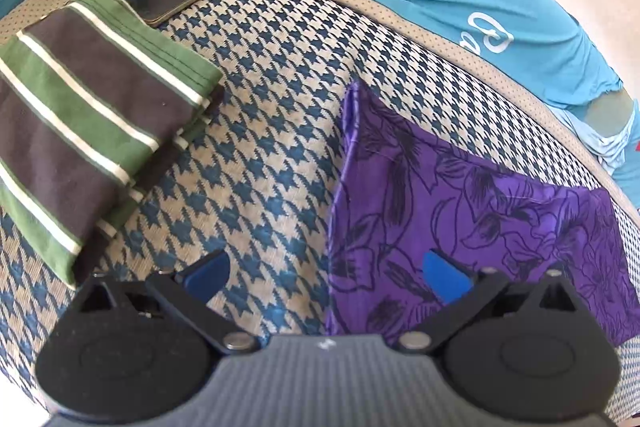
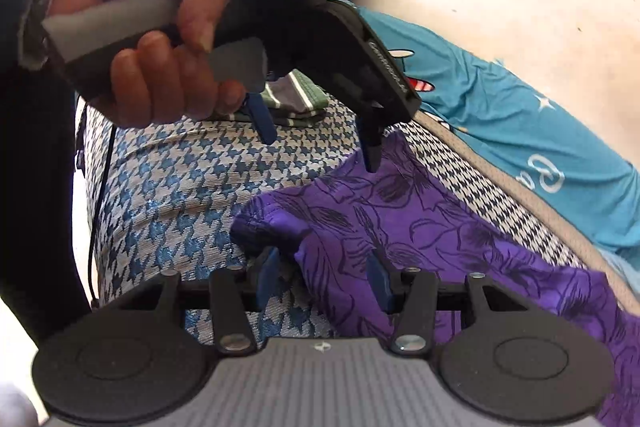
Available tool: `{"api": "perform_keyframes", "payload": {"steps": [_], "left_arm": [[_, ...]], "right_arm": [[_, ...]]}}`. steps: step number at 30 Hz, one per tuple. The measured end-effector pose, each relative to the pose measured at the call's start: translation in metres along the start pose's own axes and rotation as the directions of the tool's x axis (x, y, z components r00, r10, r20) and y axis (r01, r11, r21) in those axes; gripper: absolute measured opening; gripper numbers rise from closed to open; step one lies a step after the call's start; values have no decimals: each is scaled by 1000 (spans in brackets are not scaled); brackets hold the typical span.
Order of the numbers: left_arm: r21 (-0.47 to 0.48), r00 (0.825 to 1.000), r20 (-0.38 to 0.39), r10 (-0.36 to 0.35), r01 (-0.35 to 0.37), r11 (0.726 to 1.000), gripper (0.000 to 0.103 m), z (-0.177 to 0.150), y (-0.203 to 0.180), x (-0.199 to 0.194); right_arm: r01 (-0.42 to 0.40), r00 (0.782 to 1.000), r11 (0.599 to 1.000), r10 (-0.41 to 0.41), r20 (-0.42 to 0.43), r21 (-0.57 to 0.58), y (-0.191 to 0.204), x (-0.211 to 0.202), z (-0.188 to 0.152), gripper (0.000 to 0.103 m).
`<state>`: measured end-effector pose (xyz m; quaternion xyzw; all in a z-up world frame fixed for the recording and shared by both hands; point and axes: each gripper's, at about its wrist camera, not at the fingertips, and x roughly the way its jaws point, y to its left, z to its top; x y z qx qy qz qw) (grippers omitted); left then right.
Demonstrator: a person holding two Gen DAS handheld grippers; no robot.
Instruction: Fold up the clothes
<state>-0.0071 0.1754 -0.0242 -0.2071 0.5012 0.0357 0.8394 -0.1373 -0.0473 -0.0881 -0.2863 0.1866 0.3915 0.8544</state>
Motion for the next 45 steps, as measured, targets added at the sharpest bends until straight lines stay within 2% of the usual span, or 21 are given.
{"api": "perform_keyframes", "payload": {"steps": [5,12,14,15,16,17,20,23,27,31,33,38,42,44,45], "left_arm": [[-4,1000,-20,3,-3,1000,103,2,7,4],[-42,999,-36,-38,36,998,103,6,11,8],[-44,998,-35,-44,42,998,103,7,10,8],[-47,998,-36,-55,54,997,103,8,9,9],[-51,997,-37,-70,68,996,103,9,9,10],[-56,995,-41,-86,84,995,103,10,8,11],[-63,991,-54,-126,123,990,103,12,6,13],[-88,985,-66,-162,156,984,103,14,5,17],[-138,969,-95,-229,215,967,103,18,2,29],[-152,969,-85,-232,217,964,102,23,-4,38],[-162,964,-79,-253,238,958,98,26,-8,42],[-199,943,-101,-316,292,935,73,30,-18,57],[-218,936,-84,-341,317,923,61,31,-26,63],[-237,938,-74,-339,313,919,44,31,-27,66],[-247,940,-69,-335,309,918,39,31,-28,68]], "right_arm": [[1,1000,987,2,24,-159,14,14,-1,47],[11,998,938,11,60,-347,31,32,-3,46],[11,998,936,14,68,-352,31,34,-4,31],[13,997,935,13,70,-354,32,35,-4,19],[25,997,936,2,77,-352,31,34,-4,13],[35,996,939,-6,85,-343,30,33,-3,12],[30,993,981,-7,118,-191,9,21,7,11],[17,988,1000,-15,154,-12,-18,6,16,11],[-13,984,992,-10,175,125,-43,-5,19,11],[-67,985,972,28,168,227,-56,-5,19,11],[-67,985,968,26,170,241,-59,-8,18,11],[-71,984,957,20,179,281,-67,-13,18,11],[-61,982,954,5,189,293,-71,-18,17,11],[-56,981,954,-2,194,295,-73,-22,17,11],[-53,981,953,-6,195,297,-73,-24,16,11]]}}
